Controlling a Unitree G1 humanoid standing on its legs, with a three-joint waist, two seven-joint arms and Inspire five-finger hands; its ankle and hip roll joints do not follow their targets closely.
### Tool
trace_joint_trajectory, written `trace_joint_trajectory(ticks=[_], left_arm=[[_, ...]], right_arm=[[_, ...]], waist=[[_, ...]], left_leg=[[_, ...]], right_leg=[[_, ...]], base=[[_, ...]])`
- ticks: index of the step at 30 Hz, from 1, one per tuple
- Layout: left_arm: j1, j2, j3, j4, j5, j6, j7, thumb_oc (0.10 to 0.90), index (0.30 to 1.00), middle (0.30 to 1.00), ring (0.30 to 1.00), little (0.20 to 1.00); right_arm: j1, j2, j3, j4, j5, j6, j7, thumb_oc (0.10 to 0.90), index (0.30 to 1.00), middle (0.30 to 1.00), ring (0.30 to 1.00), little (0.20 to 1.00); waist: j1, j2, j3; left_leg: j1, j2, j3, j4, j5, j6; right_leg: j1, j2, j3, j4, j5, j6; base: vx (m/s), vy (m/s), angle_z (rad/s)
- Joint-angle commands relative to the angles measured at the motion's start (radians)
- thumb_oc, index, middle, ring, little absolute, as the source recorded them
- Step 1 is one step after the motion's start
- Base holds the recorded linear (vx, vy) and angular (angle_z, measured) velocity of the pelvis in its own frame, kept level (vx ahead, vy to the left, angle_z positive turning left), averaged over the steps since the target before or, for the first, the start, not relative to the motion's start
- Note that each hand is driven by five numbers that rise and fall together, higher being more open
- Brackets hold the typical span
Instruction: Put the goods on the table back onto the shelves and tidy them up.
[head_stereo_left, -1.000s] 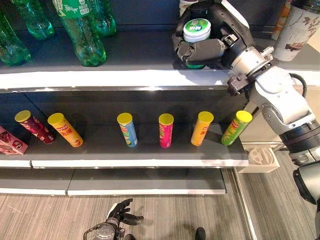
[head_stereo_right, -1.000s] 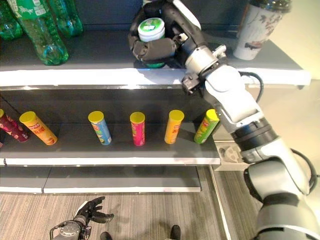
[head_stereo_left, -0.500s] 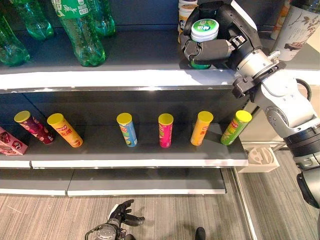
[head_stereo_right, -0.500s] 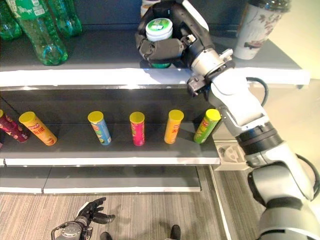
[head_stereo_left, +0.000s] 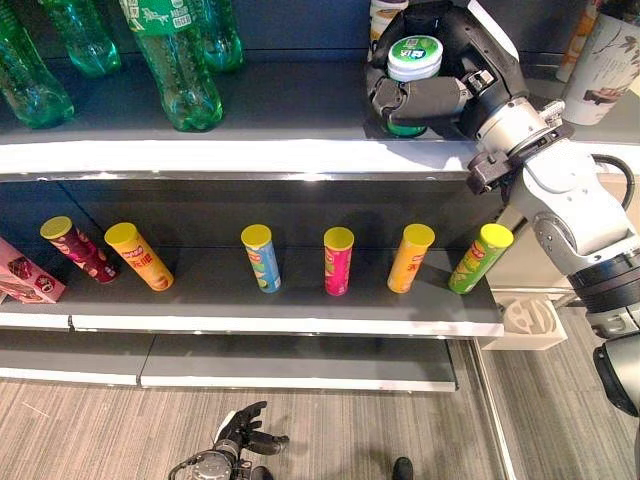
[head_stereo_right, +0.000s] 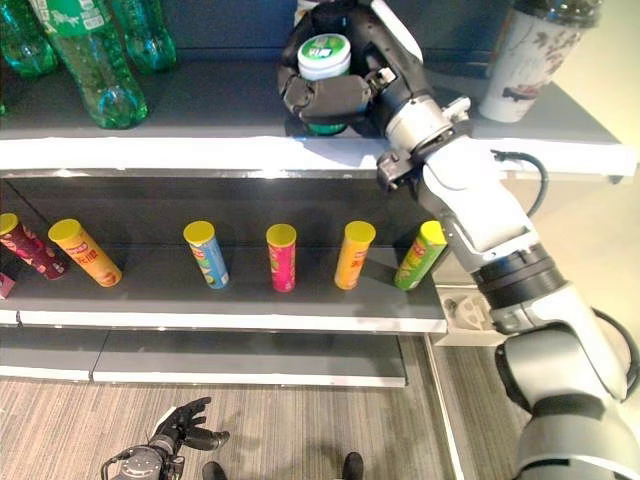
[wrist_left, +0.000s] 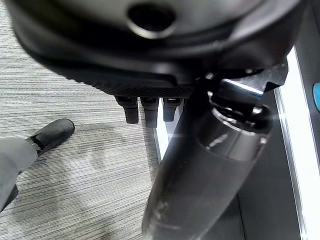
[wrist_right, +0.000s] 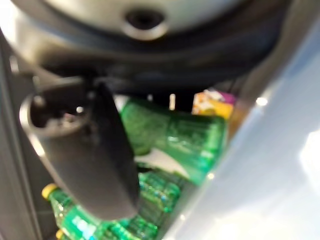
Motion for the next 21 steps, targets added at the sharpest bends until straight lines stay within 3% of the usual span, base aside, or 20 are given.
trace_joint_trajectory(ticks=[1, 2, 21], left_arm=[[-0.079, 0.044, -0.002, -0.028, 0.016, -0.039, 0.01, 0.8, 0.9, 0.9, 0.9, 0.9], [-0.078, 0.044, -0.002, -0.028, 0.016, -0.038, 0.01, 0.8, 0.9, 0.9, 0.9, 0.9], [-0.08, 0.039, -0.004, -0.039, 0.018, -0.036, 0.011, 0.8, 0.9, 0.9, 0.9, 0.9]], right_arm=[[-0.131, 0.008, -0.092, 0.059, -0.02, -0.065, -0.051, 0.618, 0.627, 0.627, 0.627, 0.627], [-0.129, 0.008, -0.095, 0.056, -0.023, -0.066, -0.054, 0.8, 0.9, 0.9, 0.9, 0.9], [-0.095, 0.015, -0.109, 0.023, -0.015, -0.066, -0.047, 0.8, 0.9, 0.9, 0.9, 0.9]], waist=[[0.046, -0.033, 0.028], [0.046, -0.032, 0.028], [0.049, -0.036, 0.033]], left_leg=[[0.145, -0.004, 0.027, 0.004, -0.146, -0.048], [0.147, -0.005, 0.028, 0.004, -0.147, -0.048], [0.153, -0.009, 0.025, 0.004, -0.155, -0.044]], right_leg=[[-0.018, -0.064, 0.003, 0.055, -0.013, 0.061], [-0.017, -0.064, 0.002, 0.055, -0.013, 0.061], [-0.014, -0.067, -0.002, 0.058, -0.011, 0.062]], base=[[0.0, 0.0, 0.0], [0.0, 0.0, 0.0], [0.0, 0.0, 0.0]])
